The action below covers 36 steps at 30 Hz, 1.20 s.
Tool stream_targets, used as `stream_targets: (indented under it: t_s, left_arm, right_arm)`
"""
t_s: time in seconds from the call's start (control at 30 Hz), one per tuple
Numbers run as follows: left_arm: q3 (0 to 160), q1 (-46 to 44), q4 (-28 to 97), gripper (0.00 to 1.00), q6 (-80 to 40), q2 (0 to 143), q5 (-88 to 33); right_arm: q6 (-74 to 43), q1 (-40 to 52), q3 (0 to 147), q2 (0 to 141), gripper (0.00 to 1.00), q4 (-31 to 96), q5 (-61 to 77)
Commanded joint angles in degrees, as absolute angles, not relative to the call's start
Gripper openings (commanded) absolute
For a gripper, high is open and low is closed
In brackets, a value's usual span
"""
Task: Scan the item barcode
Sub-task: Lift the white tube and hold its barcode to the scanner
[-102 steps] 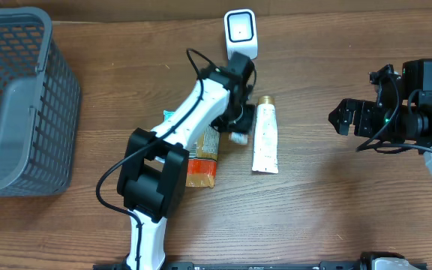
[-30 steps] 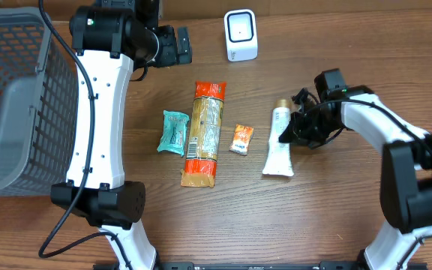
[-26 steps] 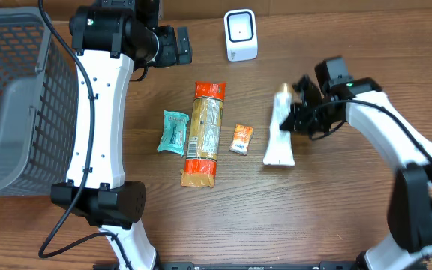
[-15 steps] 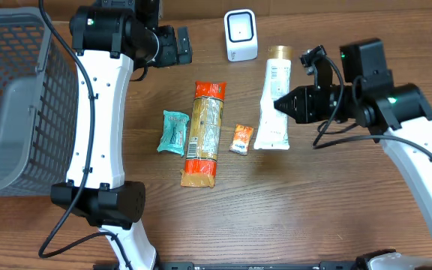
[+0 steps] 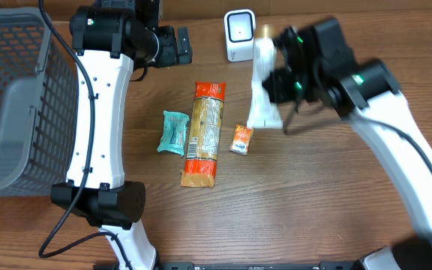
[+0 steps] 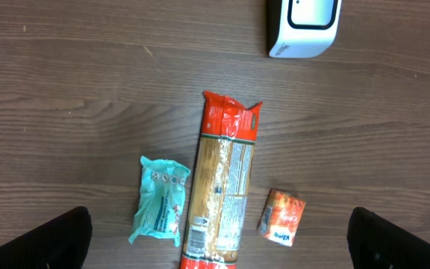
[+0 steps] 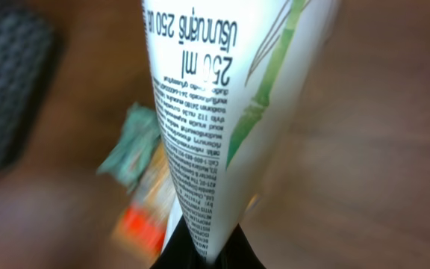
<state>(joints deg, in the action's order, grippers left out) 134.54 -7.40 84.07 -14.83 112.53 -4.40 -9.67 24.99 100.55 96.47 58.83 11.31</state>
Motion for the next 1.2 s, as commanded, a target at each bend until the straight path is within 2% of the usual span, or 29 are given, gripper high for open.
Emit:
stream_targets:
  t_s: [0.0,0.1,0.17,0.2,0.3,0.47,0.67,1.17]
  left_arm:
    - [134.3,-7.42,84.01,1.0,-14.15,112.92,-4.01]
    - [134.3,-7.42,84.01,1.0,-14.15,112.92,-4.01]
    - [134.3,-7.42,83.99,1.0,-14.15,112.92,-4.03]
    - [134.3,-7.42,83.99,1.0,-14.15,112.92,-4.01]
    - [134.3,-7.42,84.01,1.0,-14.15,112.92,-4.01]
    - [134.3,-7.42,83.99,1.0,-14.15,112.92,-4.01]
    - [134.3,-7.42,83.99,1.0,-14.15,112.92,-4.01]
    - [134.3,-7.42,83.99,1.0,-14.15,112.92,-4.01]
  right_arm:
    - [-4.25,24.77,108.97,107.79,0.03,56.01,-13.41]
    - [3.38,24.77,109.95,115.28,0.04,47.18,-25.47]
    - [11.88,24.84,109.95,119.31,0.04,40.18,-29.12]
    - [20.03,25.08,109.95,122.45,0.04,33.56,-32.25]
    - [30.26,25.8,109.95,126.15,0.04,22.59,-37.28]
    - [41.8,26.81,109.93,130.96,0.04,7.79,-38.52]
    - [58.15,27.68,109.89,137.23,0.04,-3.68,-39.35]
    - [60.73,28.51,109.91,138.54,0.04,-5.52,-42.39]
